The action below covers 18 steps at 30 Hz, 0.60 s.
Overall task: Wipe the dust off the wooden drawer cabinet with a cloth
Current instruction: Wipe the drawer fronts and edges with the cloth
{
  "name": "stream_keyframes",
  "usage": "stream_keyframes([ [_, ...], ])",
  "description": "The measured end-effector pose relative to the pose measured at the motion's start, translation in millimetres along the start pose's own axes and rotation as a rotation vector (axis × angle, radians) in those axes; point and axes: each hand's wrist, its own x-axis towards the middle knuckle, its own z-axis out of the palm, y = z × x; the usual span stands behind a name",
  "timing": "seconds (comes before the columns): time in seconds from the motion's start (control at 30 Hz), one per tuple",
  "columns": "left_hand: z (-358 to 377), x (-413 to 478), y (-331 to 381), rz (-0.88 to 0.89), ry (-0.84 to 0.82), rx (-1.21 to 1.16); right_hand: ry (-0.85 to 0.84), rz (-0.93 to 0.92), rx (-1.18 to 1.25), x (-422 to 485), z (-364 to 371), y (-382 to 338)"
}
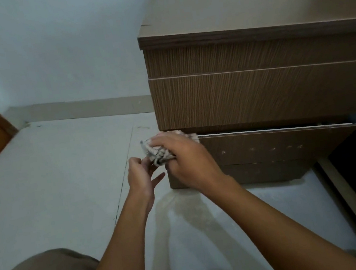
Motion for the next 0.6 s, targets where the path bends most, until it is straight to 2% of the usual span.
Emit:
stream_keyframes([
  [0.1, -0.5, -0.6, 1.1, -0.009, -0.051, 0.031, 0.297, 0.049, -0.018, -24.7, -3.9, 17.8],
  [0.17, -0.6, -1.1, 0.0, -0.010, -0.045, 0.047, 0.332, 0.141, -0.118, -33.4, -4.4, 26.6],
  [0.27, -0.9, -1.5, -1.0, -0.009, -0.038, 0.066, 0.232, 0.192, -0.228, -29.9, -0.4, 27.6],
  [0.33, -1.4, -1.4, -1.2, -0.011, -0.045, 0.067, 0.198, 0.172, -0.212, -22.8, 4.3, 21.6],
  [0.4, -2.8, -0.3, -1.5, -0.017, -0.025, 0.057, 0.157, 0.129, -0.178, -13.4, 9.5, 14.1],
  [0.53, -4.6, 3.2, -4.8, -0.010, 0.042, 0.023, -0.077, -0.006, -0.019, 1.8, 14.3, 0.8],
  [0.6, -5.1, 3.4, -5.3, 0.016, 0.047, 0.023, -0.122, -0.044, 0.078, 0.4, 12.1, -0.1],
])
